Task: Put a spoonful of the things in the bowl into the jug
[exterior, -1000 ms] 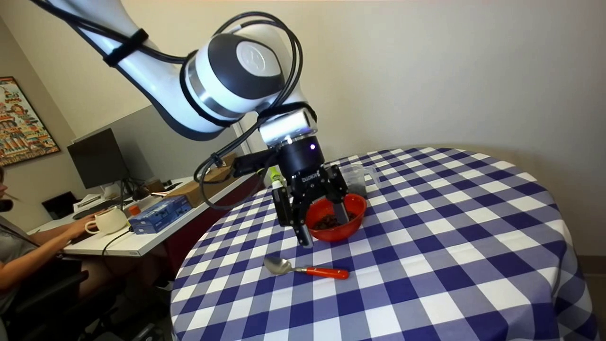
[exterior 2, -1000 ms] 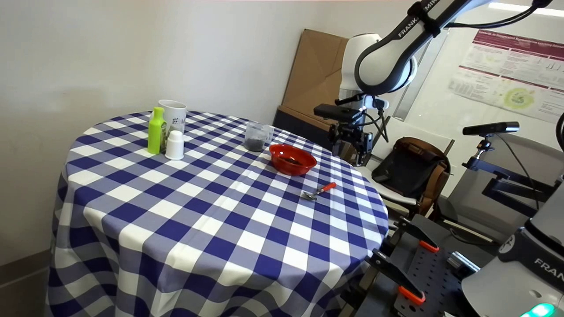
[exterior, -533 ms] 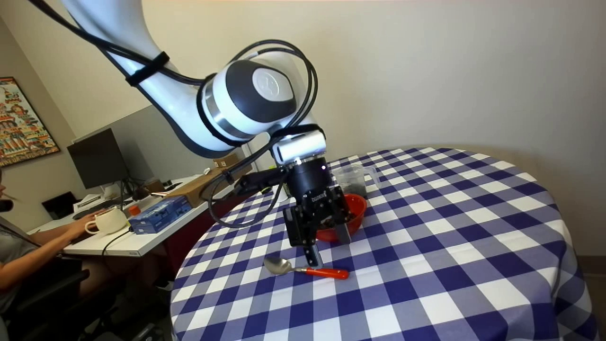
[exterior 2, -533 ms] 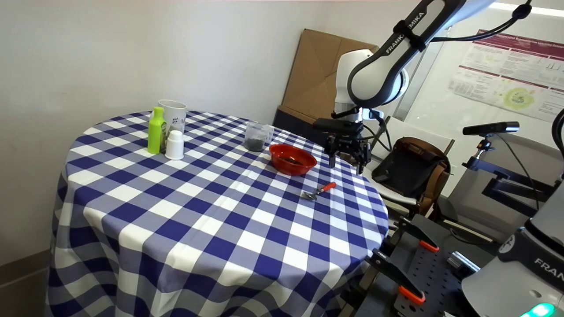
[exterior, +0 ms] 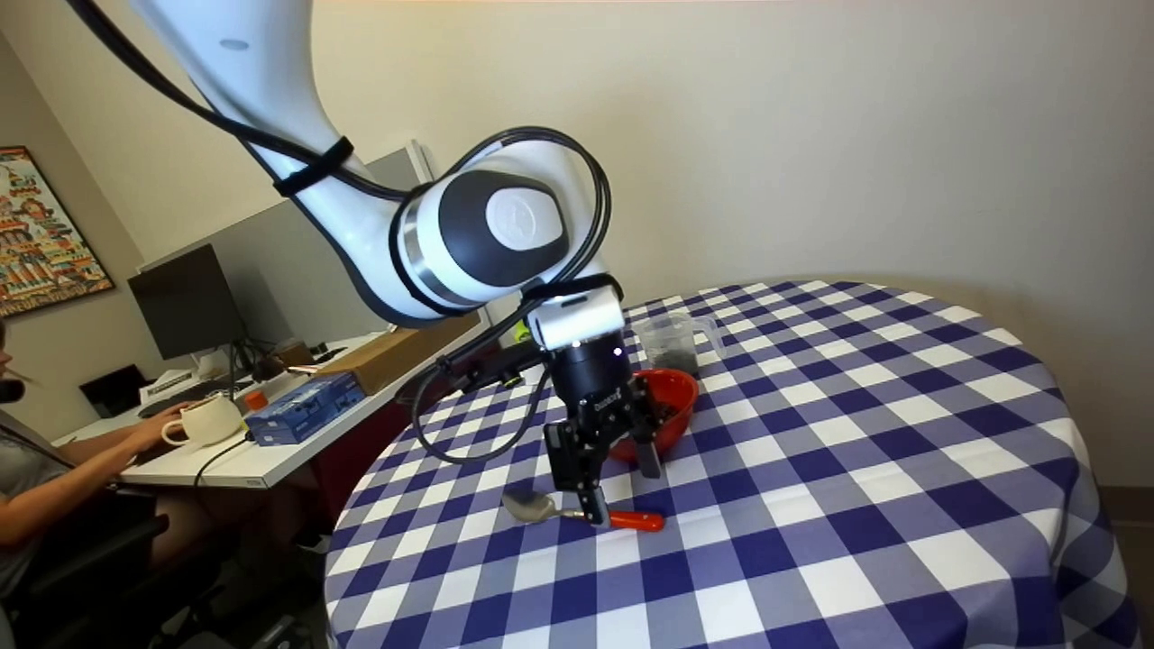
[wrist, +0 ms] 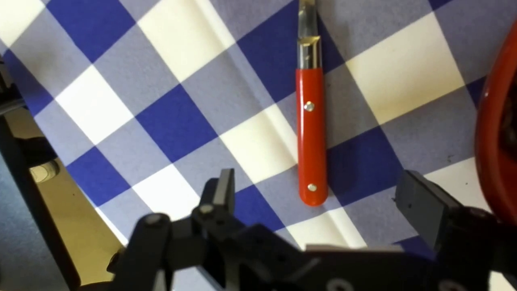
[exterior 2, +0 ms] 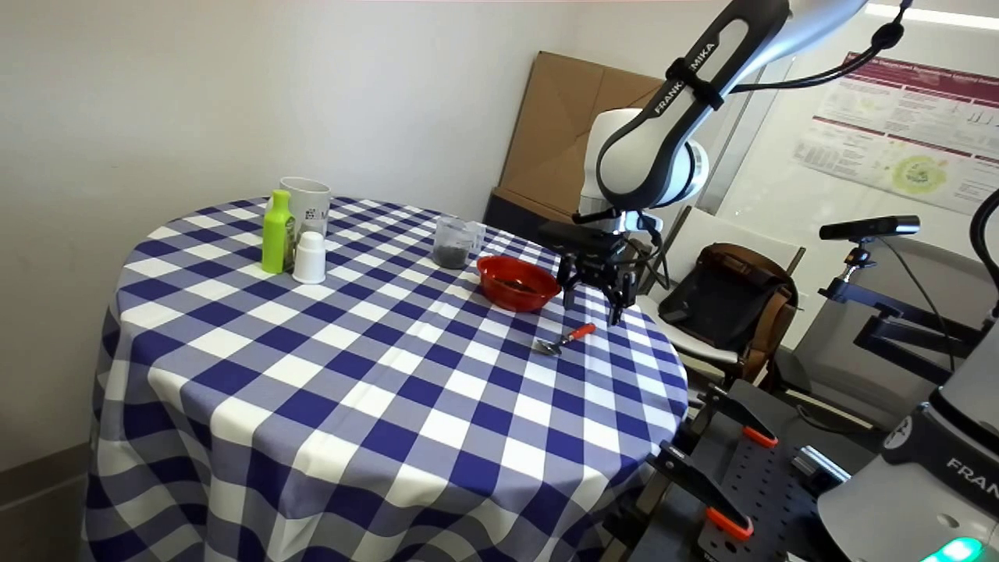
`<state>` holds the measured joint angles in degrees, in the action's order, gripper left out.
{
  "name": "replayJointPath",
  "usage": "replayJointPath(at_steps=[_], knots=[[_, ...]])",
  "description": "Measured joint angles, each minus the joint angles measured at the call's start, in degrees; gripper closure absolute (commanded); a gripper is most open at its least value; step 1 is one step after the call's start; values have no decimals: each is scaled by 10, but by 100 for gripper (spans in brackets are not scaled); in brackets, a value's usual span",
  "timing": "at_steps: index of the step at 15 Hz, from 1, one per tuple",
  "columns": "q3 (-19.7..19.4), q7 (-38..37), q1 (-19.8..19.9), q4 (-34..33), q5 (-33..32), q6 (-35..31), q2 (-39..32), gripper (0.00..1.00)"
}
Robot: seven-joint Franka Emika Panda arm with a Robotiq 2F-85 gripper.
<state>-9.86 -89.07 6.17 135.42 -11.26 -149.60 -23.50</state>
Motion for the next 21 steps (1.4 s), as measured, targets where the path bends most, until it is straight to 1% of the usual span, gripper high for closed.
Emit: replayJointPath(at_steps=[2, 5, 6, 8, 11, 16, 17, 18, 21], knots=[[0, 17, -5, -1, 23, -9, -3, 9], [0, 39, -10, -3, 43, -12, -3, 11], [0, 42, -11, -3, 45, -14, -3, 4], [-3, 49, -13, -3, 46, -15, -3, 0], [-11, 53, -15, -1, 46, -17, -3, 0], [-37, 53, -27, 13, 46, -37, -6, 0], [-41, 53, -30, 17, 46, -43, -7, 25], [-45, 53, -33, 20, 46, -49, -9, 26], [-54, 53, -44, 29, 46, -68, -14, 47]])
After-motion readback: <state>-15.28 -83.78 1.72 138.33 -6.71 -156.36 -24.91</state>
